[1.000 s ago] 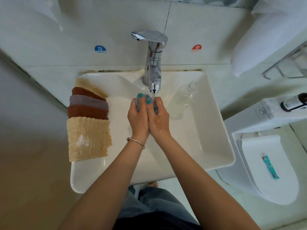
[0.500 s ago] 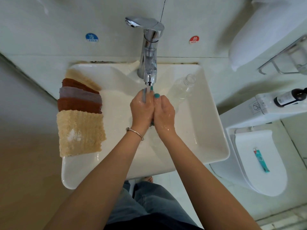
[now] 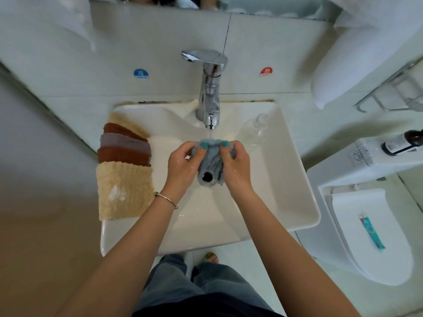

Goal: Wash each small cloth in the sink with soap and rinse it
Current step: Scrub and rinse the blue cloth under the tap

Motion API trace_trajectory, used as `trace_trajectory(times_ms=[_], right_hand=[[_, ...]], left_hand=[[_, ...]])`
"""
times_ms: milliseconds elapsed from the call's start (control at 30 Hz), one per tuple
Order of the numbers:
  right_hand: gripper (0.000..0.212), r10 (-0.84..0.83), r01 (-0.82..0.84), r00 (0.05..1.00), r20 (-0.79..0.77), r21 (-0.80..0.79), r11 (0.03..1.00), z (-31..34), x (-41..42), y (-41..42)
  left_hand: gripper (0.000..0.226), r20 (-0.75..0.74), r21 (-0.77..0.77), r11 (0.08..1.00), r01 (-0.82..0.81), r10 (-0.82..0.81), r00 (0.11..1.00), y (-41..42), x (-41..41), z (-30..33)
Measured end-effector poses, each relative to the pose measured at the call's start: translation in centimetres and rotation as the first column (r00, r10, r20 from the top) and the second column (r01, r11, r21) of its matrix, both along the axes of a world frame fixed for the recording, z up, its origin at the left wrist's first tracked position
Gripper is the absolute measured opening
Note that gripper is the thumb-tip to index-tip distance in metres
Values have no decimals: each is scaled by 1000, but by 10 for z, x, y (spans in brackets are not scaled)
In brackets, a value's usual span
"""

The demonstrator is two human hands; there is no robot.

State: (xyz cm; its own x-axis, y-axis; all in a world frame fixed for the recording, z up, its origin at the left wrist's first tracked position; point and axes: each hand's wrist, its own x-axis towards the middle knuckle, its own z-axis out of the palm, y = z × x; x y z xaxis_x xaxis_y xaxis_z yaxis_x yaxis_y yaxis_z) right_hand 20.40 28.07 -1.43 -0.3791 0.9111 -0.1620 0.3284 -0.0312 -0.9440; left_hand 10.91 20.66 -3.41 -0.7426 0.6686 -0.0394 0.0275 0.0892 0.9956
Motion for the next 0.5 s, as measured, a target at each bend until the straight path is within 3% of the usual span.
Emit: trace_trajectory(times_ms=[233, 367, 500], right_hand=[[10, 148, -148, 989, -1, -35, 988, -7, 21, 6], [29, 113, -113, 994, 15, 26, 993, -5, 15, 5], [29, 45, -44, 998, -47, 14, 999, -2, 2, -5]], left_hand=[[25, -2, -85, 991, 105, -106, 994, 23, 9, 7], [21, -42, -74, 997, 5, -8, 999, 20, 10, 11], [18, -83, -51, 993, -104, 99, 992, 10, 6, 13]])
